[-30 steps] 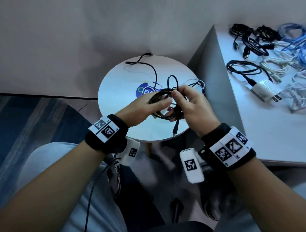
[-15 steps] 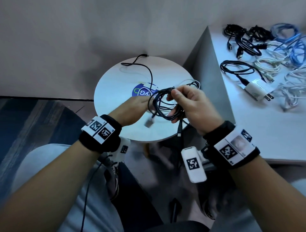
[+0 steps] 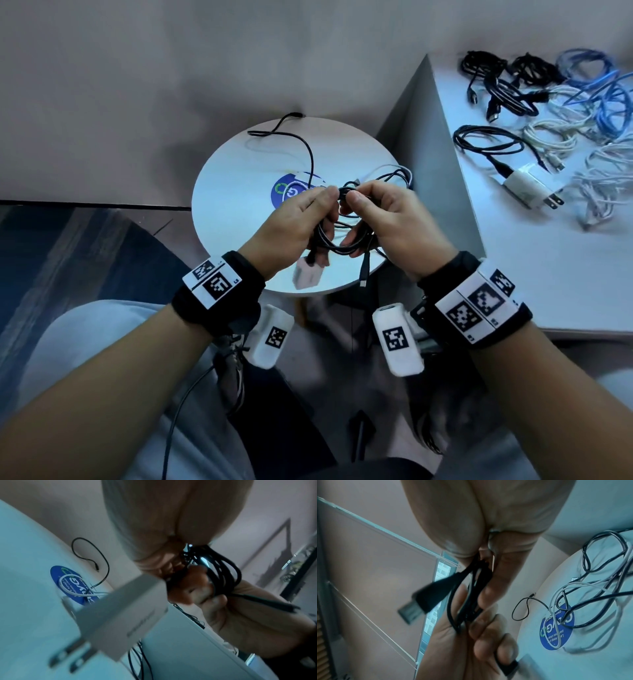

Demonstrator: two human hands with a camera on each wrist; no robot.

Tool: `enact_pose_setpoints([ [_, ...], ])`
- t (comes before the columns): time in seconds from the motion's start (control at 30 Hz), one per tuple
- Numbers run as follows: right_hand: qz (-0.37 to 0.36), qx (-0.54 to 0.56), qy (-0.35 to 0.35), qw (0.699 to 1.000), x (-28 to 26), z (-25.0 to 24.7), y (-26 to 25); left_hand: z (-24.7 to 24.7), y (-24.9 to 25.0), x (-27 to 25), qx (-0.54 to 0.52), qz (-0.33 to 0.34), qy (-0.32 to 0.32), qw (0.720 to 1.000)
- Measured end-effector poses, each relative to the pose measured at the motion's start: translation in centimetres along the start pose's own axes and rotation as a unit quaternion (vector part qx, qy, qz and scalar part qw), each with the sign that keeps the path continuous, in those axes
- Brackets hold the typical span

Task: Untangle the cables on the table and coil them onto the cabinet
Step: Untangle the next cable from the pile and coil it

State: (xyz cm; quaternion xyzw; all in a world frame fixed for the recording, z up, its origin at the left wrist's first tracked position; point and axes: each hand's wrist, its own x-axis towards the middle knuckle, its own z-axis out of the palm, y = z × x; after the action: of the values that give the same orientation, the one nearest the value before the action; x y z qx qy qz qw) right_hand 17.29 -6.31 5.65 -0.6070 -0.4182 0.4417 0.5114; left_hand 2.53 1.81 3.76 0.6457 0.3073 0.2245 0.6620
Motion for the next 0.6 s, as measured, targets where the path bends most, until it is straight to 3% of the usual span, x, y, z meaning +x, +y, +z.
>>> enact_pose_setpoints([
  [0.13, 0.012, 0.009, -0.023, 1.0, 0.0, 0.3, -0.1, 0.0, -0.1, -0.3, 0.084, 0.055, 0.071, 0.992],
  [0.3, 0.049, -0.073, -0.074, 0.993, -0.1, -0.3, -0.2, -1.5, -0.5, 0.5, 0.171, 0.091, 0.133, 0.972],
  [0.4, 0.03, -0.13, -0.033, 0.99, 0.3, -1.7, 0.0, -2.2, -0.3, 0.6, 0.208, 0.084, 0.136, 0.965],
  [0.53, -0.03, -0.255, 0.087, 0.962, 0.9, -2.7, 0.7, -1.8, 0.8, 0.4, 0.026, 0.032, 0.075, 0.996],
  [0.6, -0.028, -0.241, 0.094, 0.966, 1.0, -2.2, 1.3, -1.2, 1.1, 0.0, -0.04, 0.006, 0.052, 0.998],
])
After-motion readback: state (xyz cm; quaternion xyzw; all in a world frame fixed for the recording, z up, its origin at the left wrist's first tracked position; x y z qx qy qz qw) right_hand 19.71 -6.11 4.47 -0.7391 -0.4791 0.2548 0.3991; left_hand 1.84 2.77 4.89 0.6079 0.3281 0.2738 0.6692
